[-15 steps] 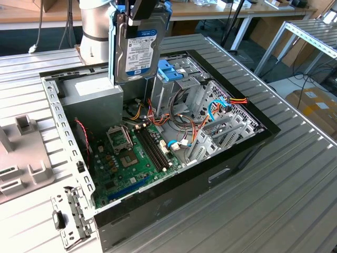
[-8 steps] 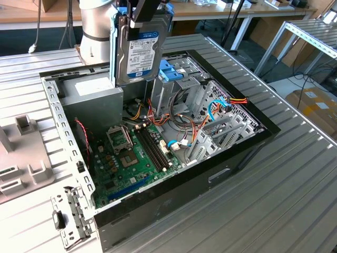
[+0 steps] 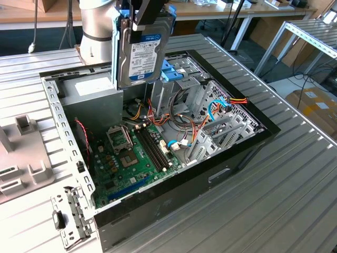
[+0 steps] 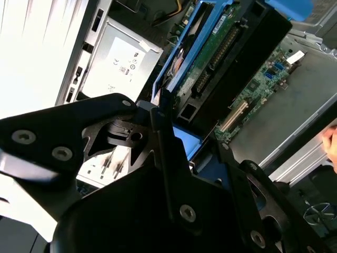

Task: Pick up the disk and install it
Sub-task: 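Pick up the disk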

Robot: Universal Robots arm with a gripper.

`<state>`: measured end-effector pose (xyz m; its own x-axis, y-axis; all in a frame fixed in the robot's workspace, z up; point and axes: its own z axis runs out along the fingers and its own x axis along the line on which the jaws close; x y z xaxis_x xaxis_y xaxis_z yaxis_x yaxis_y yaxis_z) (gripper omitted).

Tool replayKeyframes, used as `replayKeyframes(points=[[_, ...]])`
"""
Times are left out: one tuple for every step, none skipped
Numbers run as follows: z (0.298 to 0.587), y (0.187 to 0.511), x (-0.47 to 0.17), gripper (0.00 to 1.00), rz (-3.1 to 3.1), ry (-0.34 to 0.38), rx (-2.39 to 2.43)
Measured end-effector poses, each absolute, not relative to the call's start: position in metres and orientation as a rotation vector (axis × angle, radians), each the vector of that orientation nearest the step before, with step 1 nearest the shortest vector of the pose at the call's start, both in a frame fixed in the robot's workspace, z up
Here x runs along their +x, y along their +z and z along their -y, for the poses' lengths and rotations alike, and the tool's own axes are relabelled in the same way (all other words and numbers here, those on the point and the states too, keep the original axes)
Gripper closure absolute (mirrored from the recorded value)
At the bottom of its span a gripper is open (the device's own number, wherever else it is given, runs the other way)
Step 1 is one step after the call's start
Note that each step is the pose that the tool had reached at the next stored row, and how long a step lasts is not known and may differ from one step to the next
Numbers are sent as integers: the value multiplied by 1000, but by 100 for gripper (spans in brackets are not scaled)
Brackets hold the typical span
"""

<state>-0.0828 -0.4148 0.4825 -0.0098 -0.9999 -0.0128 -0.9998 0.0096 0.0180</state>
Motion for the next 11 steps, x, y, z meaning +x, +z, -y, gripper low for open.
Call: replayKeyframes(points=[[416,483,-83,63,2229,-34,2208],[417,482,-83,63,2229,-34,2208],[418,482,-83,63,2229,-34,2208],[419,482,-83,63,2229,-34,2208],[420,482,-83,63,2230,-34,2208],[421,482,-83,63,2230,-34,2208],[422,482,-83,63,2230,-34,2208],[423,482,-83,63,2230,-34,2208],[424,482,-83,63,2230,-34,2208],[425,482,-83,63,2230,-34,2208],[426,482,-83,63,2229,-34,2208]])
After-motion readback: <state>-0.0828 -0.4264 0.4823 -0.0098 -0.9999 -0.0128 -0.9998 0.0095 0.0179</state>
